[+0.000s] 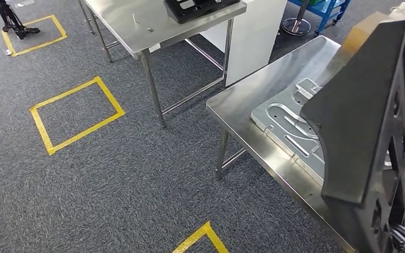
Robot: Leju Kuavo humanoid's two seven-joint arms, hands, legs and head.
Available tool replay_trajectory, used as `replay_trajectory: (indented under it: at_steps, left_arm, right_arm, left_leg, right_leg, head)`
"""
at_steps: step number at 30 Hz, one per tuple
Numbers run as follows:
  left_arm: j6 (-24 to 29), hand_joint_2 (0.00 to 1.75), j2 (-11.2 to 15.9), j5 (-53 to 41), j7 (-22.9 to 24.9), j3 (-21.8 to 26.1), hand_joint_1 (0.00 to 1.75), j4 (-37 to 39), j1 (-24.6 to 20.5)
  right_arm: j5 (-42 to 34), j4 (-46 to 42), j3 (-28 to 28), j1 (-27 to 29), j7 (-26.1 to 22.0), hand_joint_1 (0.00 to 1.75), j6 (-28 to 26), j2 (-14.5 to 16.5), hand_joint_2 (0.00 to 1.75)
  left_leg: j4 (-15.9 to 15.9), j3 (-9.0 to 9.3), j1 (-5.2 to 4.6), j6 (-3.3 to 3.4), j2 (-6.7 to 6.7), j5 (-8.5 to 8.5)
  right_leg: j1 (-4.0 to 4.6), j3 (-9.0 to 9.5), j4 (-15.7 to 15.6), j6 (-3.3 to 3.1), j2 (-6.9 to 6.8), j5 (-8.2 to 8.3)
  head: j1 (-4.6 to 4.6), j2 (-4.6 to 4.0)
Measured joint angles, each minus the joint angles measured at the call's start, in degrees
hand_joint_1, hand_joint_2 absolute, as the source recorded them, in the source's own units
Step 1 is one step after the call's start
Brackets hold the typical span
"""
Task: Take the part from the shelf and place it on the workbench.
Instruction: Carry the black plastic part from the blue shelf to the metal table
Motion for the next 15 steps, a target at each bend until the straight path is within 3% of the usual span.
replay_trajectory:
  at_steps: [1, 3, 4, 5, 6, 7, 9, 11, 13, 14, 15]
  left_arm:
    - [0.02, 1.75, -0.02, -0.01, -0.02, 0.02, 0.00, -0.04, 0.00]
    - [0.02, 1.75, 0.01, 0.04, -0.27, 0.09, 0.00, -0.05, -0.18]
    - [0.01, 1.75, 0.06, 0.05, -0.38, 0.14, 0.00, -0.07, -0.35]
    - [0.01, 1.75, 0.09, 0.03, -0.47, 0.18, 0.00, -0.07, -0.52]
    - [0.00, 1.75, 0.08, -0.03, -0.44, 0.20, 0.00, -0.08, -0.61]
    - [-0.01, 1.75, 0.03, -0.15, -0.35, 0.21, 0.00, -0.08, -0.62]
    - [-0.07, 1.75, -0.13, -0.35, -0.12, 0.21, 0.00, -0.04, -0.40]
    - [-0.14, 1.75, -0.30, -0.43, -0.01, 0.25, 0.00, -0.01, -0.25]
    - [-0.14, 1.75, -0.47, -0.44, 0.02, 0.27, 0.00, -0.01, -0.28]
    - [-0.13, 1.75, -0.51, -0.45, 0.03, 0.27, 0.00, -0.02, -0.31]
    - [-0.12, 1.75, -0.55, -0.44, 0.03, 0.28, 0.00, -0.03, -0.29]
  right_arm:
    - [-0.05, -0.08, 0.05, 0.02, 0.02, 1.75, -0.01, 0.24, 1.75]
    - [-0.34, -0.07, 0.13, 0.01, 0.18, 1.75, 0.00, 0.51, 1.75]
    - [-0.50, -0.05, 0.15, 0.04, 0.33, 1.75, 0.00, 0.58, 1.75]
    - [-0.62, -0.04, 0.15, 0.07, 0.55, 1.75, 0.01, 0.60, 1.75]
    - [-0.67, -0.03, 0.15, 0.08, 0.81, 1.75, 0.01, 0.61, 1.75]
    - [-0.61, -0.03, 0.15, 0.10, 1.12, 1.75, 0.01, 0.61, 1.75]
    - [-0.44, 0.02, 0.17, 0.10, 1.76, 1.75, 0.01, 0.60, 1.75]
    - [-0.24, 0.09, 0.38, 0.13, 2.54, 1.75, 0.01, 0.58, 1.75]
    - [-0.07, 0.14, 0.72, 0.29, 3.82, 1.75, 0.01, 0.45, 1.75]
    - [-0.03, 0.18, 0.94, 0.41, 4.61, 1.75, 0.01, 0.20, 1.75]
    - [-0.05, 0.23, 1.27, 0.49, 5.55, 1.75, 0.01, -0.23, 1.75]
  left_leg:
    - [2.63, -1.08, 0.05, -0.22, -1.44, -1.49]
    - [10.40, -4.92, 0.07, -0.46, -3.79, -4.89]
    - [13.54, -6.54, 0.03, -0.52, -4.18, -5.68]
    - [14.87, -7.32, 0.00, -0.53, -4.35, -5.31]
    - [14.15, -7.14, 0.01, -0.49, -4.44, -3.82]
    - [11.19, -6.08, 0.10, -0.45, -4.71, -1.23]
    - [4.47, -3.79, 0.42, -0.42, -6.99, 2.98]
    - [0.80, -2.83, 0.60, -0.13, -9.03, 3.77]
    - [-0.33, -2.64, 0.62, 0.60, -8.51, 3.54]
    - [-0.65, -2.52, 0.70, 0.97, -7.91, 3.77]
    - [-1.00, -2.30, 0.80, 1.35, -7.18, 4.00]
  right_leg:
    - [-0.21, 0.29, -0.29, -0.34, 0.58, 0.03]
    - [-0.08, 0.48, -0.35, -0.77, 1.80, -0.10]
    - [-0.03, 0.58, -0.32, -0.86, 2.54, -0.19]
    - [0.01, 0.76, -0.29, -0.87, 3.35, -0.27]
    - [0.02, 1.00, -0.24, -0.83, 4.19, -0.37]
    - [0.01, 1.26, -0.14, -0.72, 5.09, -0.50]
    - [0.04, 1.35, 0.24, -0.41, 6.66, -0.73]
    - [0.01, 0.59, 0.65, 0.17, 7.99, -0.59]
    - [-0.05, -0.15, 0.66, 0.95, 9.18, -0.15]
    - [0.03, -0.32, 0.78, 1.27, 8.62, -0.16]
    - [0.16, -0.76, 1.62, 1.58, 7.20, -0.68]
  head:
    - [-0.17, -0.01]
    - [-0.46, 0.00]
    - [-0.48, -0.01]
    - [-0.50, 0.00]
    - [-0.51, 0.00]
    - [-0.49, -0.01]
    - [-0.47, -0.01]
    - [-0.50, 0.00]
    - [-0.59, 0.01]
    - [-0.59, 0.01]
    - [-0.39, 0.01]
